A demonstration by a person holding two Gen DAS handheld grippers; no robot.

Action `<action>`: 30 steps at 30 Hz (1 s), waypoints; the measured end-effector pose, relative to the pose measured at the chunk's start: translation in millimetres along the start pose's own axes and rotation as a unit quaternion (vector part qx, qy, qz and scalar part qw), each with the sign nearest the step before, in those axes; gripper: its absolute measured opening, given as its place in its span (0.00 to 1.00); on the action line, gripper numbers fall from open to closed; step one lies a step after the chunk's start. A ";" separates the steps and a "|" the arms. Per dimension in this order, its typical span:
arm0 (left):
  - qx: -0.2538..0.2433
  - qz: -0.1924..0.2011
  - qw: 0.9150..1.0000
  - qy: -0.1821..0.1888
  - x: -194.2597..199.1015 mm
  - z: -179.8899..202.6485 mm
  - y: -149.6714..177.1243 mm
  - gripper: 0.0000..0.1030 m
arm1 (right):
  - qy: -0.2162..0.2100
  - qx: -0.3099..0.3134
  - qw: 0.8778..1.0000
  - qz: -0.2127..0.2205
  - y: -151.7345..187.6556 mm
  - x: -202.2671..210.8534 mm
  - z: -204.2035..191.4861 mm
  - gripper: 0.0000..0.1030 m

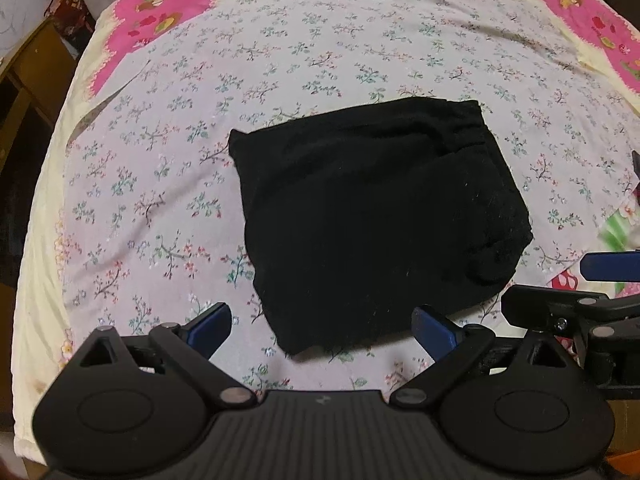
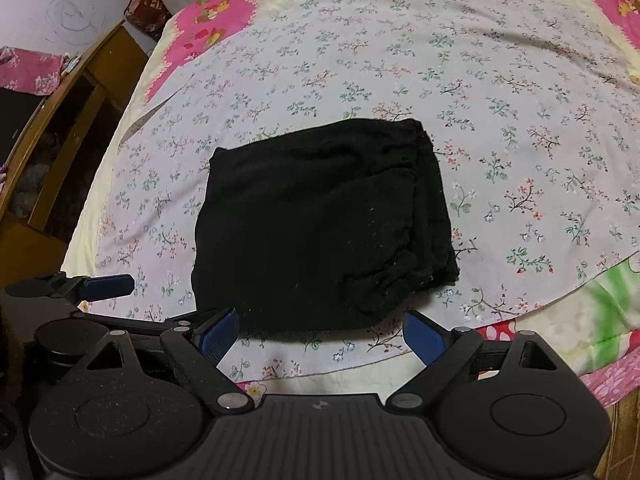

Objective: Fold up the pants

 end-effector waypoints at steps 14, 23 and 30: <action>0.018 -0.014 1.000 -0.015 -10.2 -1.0 -12.3 1.00 | -0.014 0.017 0.999 -0.023 -19.1 -14.2 3.8 0.77; 0.025 -0.019 0.999 -0.016 -13.9 0.3 -15.5 0.98 | -0.016 0.027 0.999 -0.036 -24.8 -19.1 5.3 0.76; 0.024 -0.017 0.999 -0.019 -13.8 -0.6 -16.7 0.98 | -0.017 0.030 0.999 -0.036 -27.4 -19.9 4.4 0.76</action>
Point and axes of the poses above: each gripper's, at about its wrist camera, not at the fingertips, and x roughly against the way its jaws point, z to its right, y to its underside, the point moved 4 cm from there along -x, roughly the way its jaws point, and after that the axes turned 12 degrees about -x, right-handed, at the moved point
